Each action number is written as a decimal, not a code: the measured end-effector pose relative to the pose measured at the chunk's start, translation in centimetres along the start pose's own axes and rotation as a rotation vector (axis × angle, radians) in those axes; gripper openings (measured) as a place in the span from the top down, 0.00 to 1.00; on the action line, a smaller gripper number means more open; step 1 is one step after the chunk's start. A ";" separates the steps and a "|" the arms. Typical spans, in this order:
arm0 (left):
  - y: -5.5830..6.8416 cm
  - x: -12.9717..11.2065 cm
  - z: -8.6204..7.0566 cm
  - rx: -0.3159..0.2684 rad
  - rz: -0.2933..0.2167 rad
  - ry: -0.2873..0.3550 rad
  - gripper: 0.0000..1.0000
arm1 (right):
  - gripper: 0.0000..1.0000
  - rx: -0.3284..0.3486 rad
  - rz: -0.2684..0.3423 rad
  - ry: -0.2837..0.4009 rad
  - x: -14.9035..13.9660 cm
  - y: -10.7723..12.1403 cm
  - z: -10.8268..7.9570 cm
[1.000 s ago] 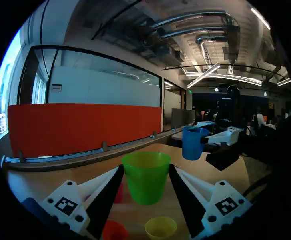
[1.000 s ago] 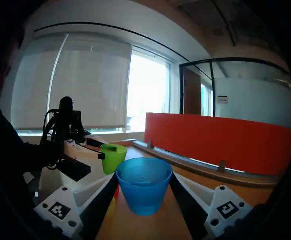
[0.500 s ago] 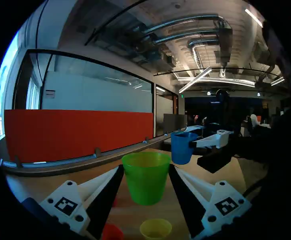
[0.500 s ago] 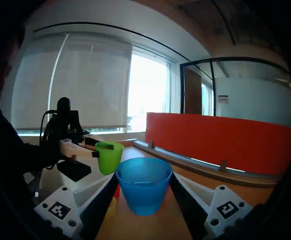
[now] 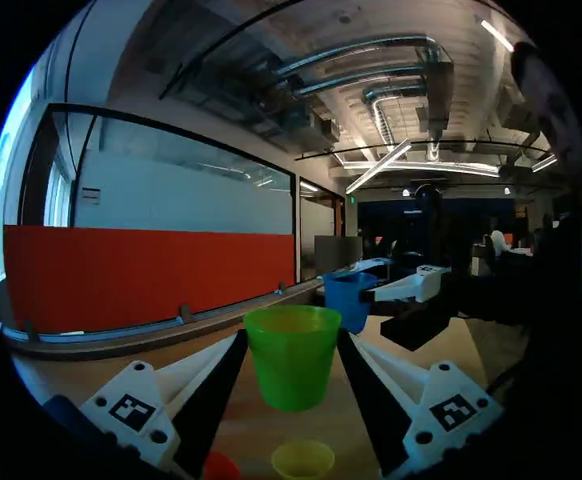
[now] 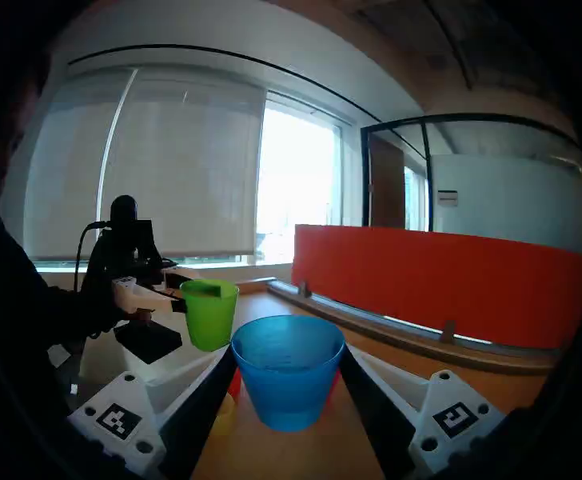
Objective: Pour water
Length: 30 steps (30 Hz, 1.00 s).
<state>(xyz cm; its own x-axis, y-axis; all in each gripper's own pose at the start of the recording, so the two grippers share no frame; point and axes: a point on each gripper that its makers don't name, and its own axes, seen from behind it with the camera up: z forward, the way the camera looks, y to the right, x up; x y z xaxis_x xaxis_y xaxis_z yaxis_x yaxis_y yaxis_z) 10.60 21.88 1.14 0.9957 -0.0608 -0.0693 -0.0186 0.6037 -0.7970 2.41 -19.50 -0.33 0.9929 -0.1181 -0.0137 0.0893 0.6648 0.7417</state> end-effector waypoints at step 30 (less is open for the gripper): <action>0.8 -8.7 -4.5 0.022 -0.002 -0.250 0.18 | 0.09 0.015 -0.004 -0.008 -0.2 -0.6 0.7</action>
<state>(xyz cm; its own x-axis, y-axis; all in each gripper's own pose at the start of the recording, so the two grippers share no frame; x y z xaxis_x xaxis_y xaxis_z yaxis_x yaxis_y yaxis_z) 1.51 19.31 -1.57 0.9873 0.1345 0.0848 -0.0174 0.6215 -0.7832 2.10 -20.36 -0.28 0.9918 -0.1270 -0.0115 0.0923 0.6531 0.7516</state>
